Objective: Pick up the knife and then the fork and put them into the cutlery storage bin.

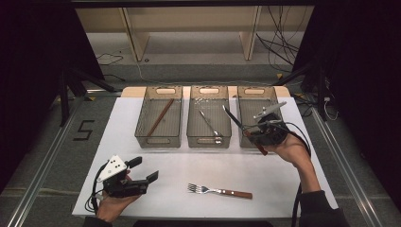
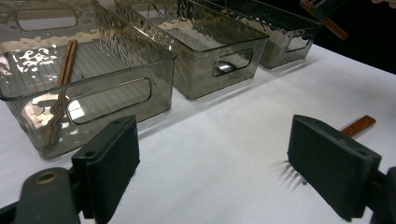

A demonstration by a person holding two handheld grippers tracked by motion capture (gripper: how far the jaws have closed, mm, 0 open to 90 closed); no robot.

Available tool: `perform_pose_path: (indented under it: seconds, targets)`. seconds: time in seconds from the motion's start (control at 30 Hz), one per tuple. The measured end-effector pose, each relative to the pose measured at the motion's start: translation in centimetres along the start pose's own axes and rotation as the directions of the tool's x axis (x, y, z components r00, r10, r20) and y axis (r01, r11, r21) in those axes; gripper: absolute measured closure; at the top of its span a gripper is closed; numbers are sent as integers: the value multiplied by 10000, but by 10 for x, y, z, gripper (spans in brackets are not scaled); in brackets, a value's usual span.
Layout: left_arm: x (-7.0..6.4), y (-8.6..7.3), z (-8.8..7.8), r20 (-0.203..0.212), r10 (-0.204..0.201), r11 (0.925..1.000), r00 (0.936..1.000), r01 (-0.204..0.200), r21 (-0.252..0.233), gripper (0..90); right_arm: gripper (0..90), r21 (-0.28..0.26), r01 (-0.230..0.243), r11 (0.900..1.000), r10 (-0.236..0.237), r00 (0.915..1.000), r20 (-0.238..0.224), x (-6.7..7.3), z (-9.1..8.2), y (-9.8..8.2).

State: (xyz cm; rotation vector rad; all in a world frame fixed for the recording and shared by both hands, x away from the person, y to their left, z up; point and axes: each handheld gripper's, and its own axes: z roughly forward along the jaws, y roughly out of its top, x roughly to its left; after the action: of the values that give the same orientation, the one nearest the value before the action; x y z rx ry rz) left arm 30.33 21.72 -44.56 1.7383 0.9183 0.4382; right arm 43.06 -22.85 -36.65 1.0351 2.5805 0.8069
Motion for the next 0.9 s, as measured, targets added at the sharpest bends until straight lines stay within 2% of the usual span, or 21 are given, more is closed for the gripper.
perform_pose_path:
  seconds: [0.13,0.27,0.47,0.67,0.9]
  targets:
    - [0,0,0,-11,-9,10000,10000,9,-12,163,773,-83,-283,9996,284,9994,219,-11,-1,8]
    - [0,0,0,-12,-31,10000,10000,31,-27,163,773,62,-551,9985,549,9980,321,-22,1,16]
    - [0,0,0,-19,-23,10000,10000,23,-30,163,773,70,-1204,9927,1198,9910,596,-43,5,24]
    - [0,0,0,-12,-30,10000,10000,30,-33,164,772,-50,-2041,9789,2037,9749,894,-63,11,26]
    - [0,0,0,-22,-29,10000,10000,29,-46,164,772,161,-2754,9612,2717,9551,1184,-81,24,24]
